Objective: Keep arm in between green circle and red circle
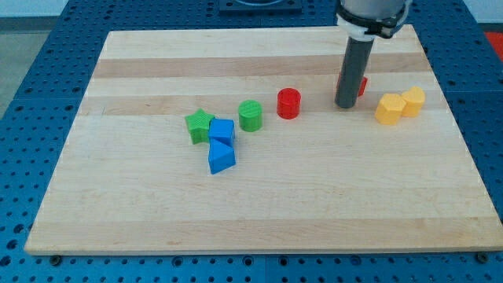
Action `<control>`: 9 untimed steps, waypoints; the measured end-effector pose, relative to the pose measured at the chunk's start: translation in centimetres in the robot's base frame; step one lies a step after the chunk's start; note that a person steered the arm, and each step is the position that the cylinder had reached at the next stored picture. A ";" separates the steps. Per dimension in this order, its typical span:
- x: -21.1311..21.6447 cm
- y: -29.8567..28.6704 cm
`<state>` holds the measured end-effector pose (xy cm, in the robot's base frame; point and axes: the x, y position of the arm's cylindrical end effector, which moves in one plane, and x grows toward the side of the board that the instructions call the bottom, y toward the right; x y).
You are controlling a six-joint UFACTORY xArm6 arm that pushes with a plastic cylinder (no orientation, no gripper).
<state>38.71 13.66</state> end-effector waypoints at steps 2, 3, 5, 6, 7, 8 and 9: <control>3.6 -4.1; 4.3 -8.7; 4.4 -17.5; 3.4 -17.5; 3.4 -16.1; 3.4 -12.9; 3.3 -10.0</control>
<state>41.98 3.66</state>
